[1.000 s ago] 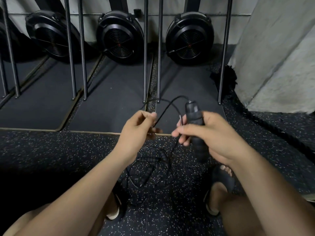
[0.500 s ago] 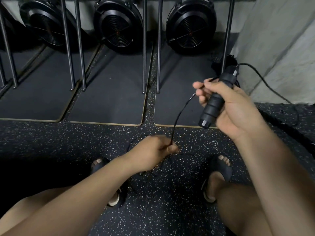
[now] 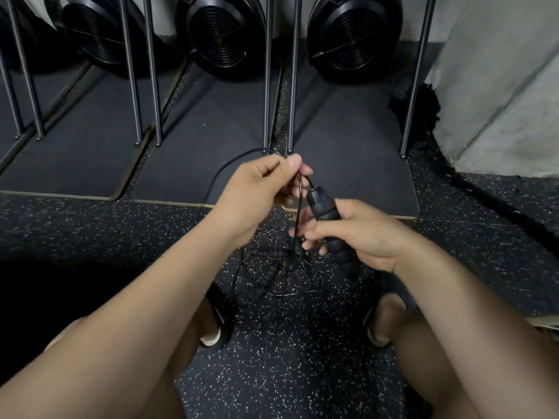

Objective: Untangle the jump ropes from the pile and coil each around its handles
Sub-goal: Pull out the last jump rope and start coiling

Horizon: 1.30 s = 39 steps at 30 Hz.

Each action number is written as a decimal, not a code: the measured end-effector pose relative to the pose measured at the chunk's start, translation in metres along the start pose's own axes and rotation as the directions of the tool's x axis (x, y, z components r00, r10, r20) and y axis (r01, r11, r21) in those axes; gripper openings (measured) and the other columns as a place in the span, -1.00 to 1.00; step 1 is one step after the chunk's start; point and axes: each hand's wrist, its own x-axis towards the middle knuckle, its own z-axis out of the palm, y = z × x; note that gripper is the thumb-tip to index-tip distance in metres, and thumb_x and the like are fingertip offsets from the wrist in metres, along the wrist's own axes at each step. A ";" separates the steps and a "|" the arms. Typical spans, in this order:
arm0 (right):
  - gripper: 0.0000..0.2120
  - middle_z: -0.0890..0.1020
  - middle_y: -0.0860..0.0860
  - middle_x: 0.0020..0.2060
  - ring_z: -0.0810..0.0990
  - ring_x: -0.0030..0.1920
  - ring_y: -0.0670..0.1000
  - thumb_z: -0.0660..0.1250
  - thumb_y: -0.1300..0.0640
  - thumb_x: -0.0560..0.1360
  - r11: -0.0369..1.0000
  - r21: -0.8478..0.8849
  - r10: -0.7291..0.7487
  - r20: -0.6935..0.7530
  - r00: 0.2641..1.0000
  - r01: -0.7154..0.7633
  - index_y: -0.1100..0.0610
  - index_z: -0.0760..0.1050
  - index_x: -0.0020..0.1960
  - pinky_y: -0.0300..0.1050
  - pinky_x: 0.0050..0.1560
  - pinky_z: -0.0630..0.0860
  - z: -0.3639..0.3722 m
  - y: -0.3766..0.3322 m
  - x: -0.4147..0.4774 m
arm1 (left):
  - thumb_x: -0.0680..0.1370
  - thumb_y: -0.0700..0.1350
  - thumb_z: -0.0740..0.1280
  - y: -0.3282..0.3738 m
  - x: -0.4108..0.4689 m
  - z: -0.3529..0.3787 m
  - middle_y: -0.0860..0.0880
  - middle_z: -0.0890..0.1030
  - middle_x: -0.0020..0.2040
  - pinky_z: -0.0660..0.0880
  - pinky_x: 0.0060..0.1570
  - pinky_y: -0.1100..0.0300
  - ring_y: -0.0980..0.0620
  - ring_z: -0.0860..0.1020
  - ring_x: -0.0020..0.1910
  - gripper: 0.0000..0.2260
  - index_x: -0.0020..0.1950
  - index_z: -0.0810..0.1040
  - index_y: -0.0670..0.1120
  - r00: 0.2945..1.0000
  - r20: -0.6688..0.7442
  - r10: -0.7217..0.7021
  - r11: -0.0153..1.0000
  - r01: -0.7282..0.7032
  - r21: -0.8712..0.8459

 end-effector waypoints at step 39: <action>-0.69 0.75 0.16 0.02 0.62 -0.14 -0.02 0.44 0.45 0.46 0.999 -0.003 0.033 -0.035 0.999 -0.033 0.22 0.66 0.16 -0.18 -0.17 0.50 -0.018 -0.006 0.000 | 0.74 -0.13 0.30 -0.003 -0.011 -0.002 -0.11 0.71 -0.04 0.53 -0.14 0.23 0.02 0.65 -0.10 -0.80 0.17 0.67 -0.22 0.986 0.165 0.035 0.992 -0.054 0.117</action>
